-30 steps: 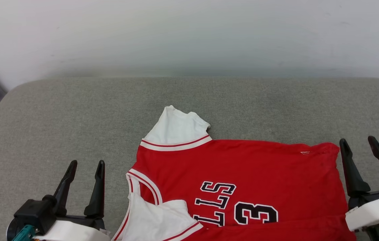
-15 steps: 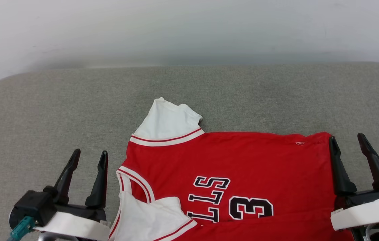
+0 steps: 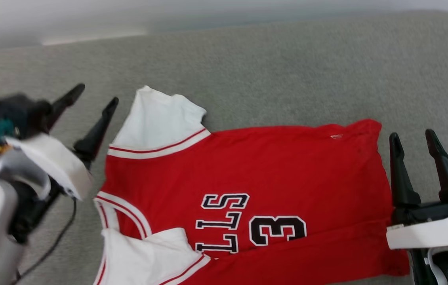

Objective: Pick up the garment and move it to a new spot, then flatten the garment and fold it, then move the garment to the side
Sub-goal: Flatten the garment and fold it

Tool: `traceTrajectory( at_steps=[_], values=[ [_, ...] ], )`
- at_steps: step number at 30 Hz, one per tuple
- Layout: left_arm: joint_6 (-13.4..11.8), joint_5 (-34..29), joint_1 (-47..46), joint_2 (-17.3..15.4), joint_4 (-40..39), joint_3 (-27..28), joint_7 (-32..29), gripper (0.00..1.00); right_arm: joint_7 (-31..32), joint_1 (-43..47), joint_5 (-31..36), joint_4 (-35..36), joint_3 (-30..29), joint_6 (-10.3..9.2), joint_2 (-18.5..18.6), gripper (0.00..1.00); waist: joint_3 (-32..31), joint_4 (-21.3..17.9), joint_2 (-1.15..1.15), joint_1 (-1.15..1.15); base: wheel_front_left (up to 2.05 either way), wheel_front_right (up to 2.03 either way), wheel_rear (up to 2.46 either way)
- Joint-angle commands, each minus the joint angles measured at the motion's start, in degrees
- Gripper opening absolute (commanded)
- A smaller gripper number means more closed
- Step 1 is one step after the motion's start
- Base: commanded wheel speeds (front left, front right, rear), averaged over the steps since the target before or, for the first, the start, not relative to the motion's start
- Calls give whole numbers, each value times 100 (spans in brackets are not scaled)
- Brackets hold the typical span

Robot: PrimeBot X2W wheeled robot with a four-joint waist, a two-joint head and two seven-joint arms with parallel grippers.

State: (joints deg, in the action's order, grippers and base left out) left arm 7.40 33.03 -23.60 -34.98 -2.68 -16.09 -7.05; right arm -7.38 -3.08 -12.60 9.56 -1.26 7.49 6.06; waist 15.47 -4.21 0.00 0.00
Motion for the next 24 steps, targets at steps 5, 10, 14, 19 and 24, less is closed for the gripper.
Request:
traceTrajectory(
  at_steps=[5,10,14,19,24],
  values=[
    [5,1002,-1168,-903,206,-478,-1469,100,-260,-311,-71,-202,146,-1,-170,100,763,-557,0,0,0,0,0],
    [7,1941,-2005,-1428,554,-705,-3046,100,-452,-462,-76,-437,233,-1,-240,100,1093,-794,0,0,0,0,0],
    [4,2381,-2515,-1578,774,-807,-3992,100,-545,-632,-100,-563,309,-1,-278,100,1310,-958,0,0,0,0,0],
    [-96,2612,-2959,-1539,1190,-944,-4764,100,-669,-809,-168,-652,410,-1,-310,100,1494,-1125,0,0,0,0,0],
    [-84,2454,-3194,-1496,1557,-1095,-4949,100,-734,-915,-236,-705,511,-1,-324,100,1625,-1238,0,0,0,0,0]
  ],
)
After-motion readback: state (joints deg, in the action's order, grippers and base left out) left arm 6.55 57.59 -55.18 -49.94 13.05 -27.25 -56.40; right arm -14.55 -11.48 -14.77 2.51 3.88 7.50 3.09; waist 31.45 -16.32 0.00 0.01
